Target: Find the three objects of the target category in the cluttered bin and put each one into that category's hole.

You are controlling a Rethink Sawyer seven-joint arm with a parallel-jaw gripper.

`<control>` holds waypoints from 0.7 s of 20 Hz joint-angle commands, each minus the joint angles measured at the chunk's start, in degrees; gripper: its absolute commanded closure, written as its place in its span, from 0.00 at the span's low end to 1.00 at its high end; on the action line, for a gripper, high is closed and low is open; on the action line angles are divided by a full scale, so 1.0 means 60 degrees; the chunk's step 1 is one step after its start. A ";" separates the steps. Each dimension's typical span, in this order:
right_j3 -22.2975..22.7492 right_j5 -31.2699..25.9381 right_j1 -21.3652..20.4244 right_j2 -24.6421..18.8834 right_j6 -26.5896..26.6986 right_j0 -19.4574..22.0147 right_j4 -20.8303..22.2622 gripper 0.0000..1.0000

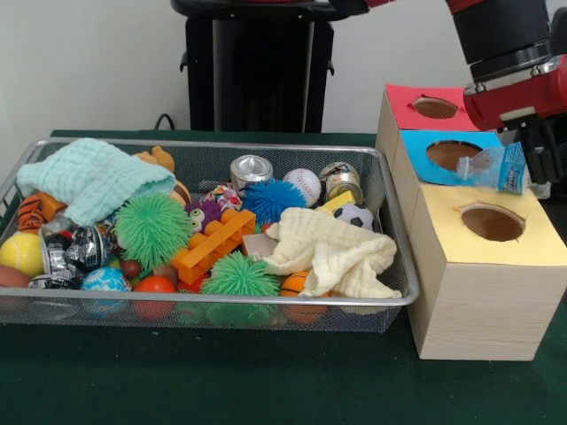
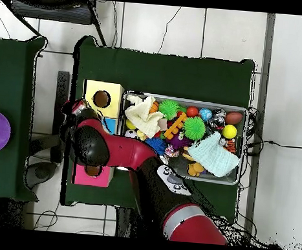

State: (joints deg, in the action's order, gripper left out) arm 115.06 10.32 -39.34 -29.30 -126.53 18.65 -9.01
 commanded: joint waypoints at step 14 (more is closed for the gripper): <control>-0.0234 0.1084 0.0840 0.0146 -0.1673 0.0053 0.0391 1.00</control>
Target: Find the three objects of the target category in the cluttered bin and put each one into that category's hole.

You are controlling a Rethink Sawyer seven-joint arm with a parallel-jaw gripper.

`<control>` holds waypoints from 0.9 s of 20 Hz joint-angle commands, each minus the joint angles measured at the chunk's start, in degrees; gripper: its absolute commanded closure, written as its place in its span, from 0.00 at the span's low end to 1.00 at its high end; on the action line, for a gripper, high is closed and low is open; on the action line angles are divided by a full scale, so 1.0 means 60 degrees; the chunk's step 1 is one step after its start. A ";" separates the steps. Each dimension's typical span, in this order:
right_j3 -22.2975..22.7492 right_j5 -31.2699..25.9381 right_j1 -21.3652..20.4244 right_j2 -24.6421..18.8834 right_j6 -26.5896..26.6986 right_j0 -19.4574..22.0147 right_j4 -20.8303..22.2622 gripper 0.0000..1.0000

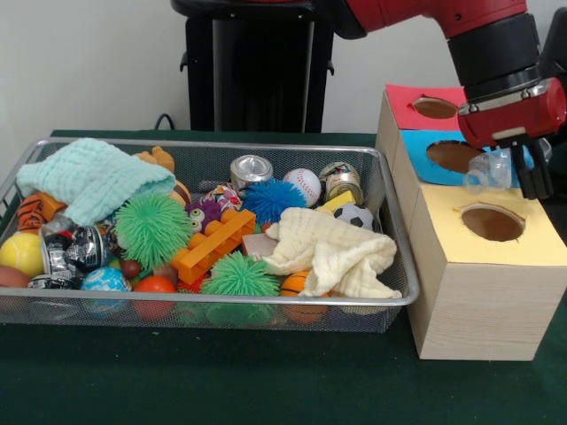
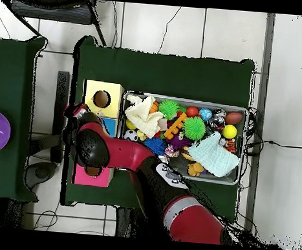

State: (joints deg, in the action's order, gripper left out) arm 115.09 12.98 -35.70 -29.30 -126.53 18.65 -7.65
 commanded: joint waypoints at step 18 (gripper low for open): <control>-0.0036 -0.0012 -0.0365 0.0648 -0.1530 -0.0144 -0.0256 1.00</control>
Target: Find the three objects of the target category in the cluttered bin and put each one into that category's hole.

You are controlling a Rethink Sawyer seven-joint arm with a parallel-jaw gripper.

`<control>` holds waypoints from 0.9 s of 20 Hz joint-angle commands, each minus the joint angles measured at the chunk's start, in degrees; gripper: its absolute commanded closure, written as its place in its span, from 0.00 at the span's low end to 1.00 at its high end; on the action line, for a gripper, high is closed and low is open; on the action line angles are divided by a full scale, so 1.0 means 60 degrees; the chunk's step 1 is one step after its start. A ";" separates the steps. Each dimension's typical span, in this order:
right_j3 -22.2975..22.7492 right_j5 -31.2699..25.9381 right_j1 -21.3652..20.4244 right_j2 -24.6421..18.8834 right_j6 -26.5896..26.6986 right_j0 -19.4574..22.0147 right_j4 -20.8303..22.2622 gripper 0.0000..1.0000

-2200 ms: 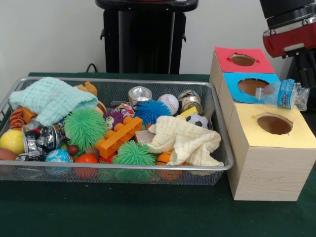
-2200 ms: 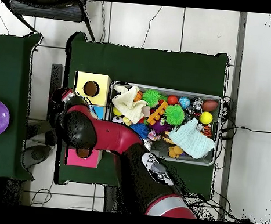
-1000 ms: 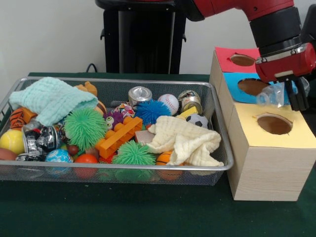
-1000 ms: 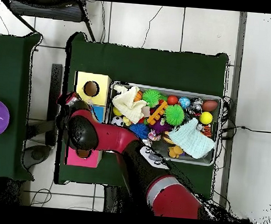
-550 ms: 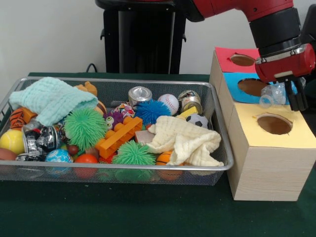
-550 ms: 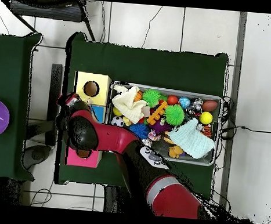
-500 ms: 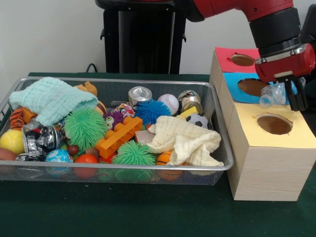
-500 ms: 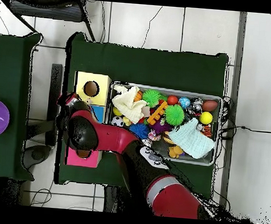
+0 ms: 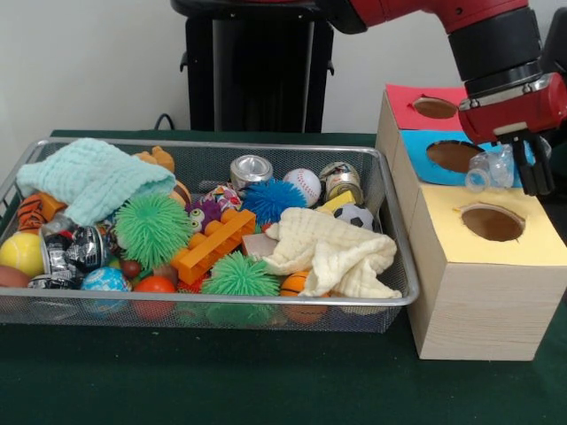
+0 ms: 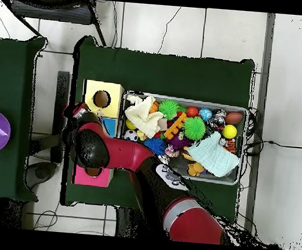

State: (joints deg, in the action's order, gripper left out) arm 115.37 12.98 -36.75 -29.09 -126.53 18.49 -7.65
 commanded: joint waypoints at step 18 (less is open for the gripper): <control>0.0623 -0.0855 -0.0073 0.0539 -0.1555 0.0080 -0.0138 1.00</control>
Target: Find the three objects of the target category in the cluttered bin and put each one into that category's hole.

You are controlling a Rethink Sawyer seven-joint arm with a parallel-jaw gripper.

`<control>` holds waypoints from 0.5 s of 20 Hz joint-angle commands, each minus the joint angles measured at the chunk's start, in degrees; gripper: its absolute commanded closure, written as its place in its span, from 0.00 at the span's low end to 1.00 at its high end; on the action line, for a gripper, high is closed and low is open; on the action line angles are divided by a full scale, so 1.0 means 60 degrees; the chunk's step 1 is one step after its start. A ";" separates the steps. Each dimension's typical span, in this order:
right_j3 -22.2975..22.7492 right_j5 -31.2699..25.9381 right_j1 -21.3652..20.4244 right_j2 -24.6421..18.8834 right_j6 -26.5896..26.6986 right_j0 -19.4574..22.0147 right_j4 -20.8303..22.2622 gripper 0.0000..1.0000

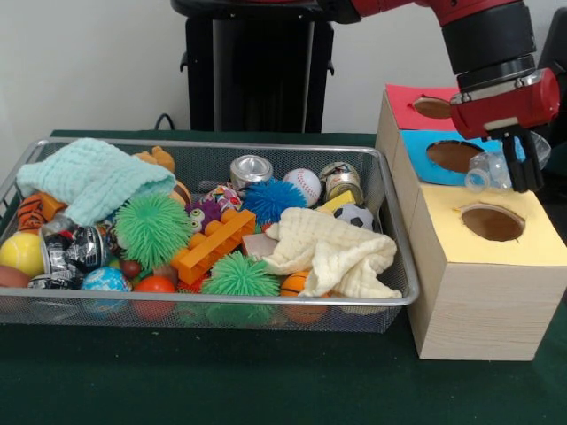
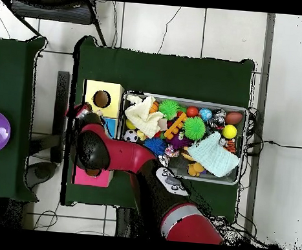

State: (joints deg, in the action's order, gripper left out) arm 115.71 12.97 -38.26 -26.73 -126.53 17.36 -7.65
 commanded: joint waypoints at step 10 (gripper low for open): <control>0.1340 -0.1185 0.0050 -0.0277 -0.1870 0.0292 -0.0309 1.00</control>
State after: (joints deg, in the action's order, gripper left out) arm 119.10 12.47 -38.28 -26.85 -126.53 17.41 -7.67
